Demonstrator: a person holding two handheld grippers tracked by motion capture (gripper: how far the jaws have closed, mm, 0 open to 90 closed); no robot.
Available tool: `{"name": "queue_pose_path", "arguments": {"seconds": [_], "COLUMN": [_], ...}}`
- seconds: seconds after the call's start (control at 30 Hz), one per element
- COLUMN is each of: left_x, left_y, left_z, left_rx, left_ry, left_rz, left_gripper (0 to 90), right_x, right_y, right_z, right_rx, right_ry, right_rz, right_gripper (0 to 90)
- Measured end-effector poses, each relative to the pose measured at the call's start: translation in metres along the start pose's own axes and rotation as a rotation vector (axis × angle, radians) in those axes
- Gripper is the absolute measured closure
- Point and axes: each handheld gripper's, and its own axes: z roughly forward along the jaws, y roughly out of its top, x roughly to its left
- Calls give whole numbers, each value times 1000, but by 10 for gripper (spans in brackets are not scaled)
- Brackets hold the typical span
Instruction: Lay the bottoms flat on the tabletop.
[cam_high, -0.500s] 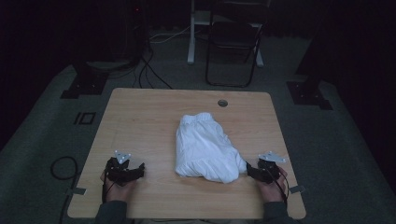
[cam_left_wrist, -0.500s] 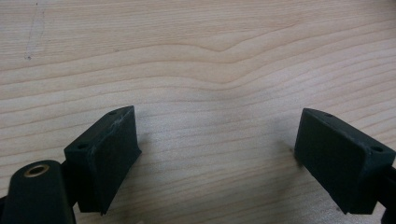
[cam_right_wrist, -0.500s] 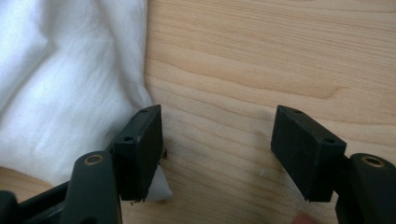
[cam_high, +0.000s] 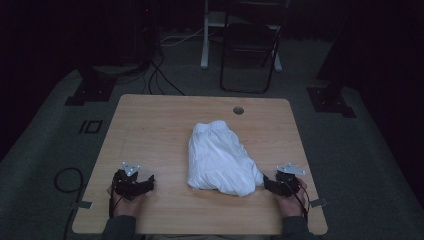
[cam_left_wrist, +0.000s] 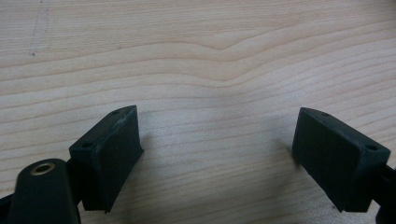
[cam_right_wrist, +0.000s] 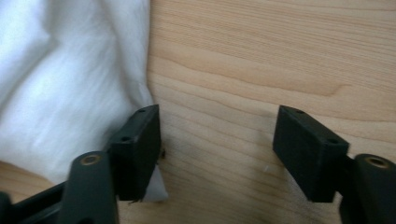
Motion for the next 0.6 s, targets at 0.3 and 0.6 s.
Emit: {"name": "queue_pose_path", "arguments": {"seconds": [0.3,0.6], "left_x": [-1,-6], "left_y": [-2,-4], "left_z": [-3,-6], "left_rx": [-25,-30], "left_ry": [-13,-48], "left_rz": [8,41], "left_gripper": [325,425], "right_x": [1,1], "right_y": [0,-1], "right_z": [-1,-7], "right_rx": [-2,-38], "right_ry": [-2,17], "right_rz": [5,7], "right_gripper": [355,508]}}
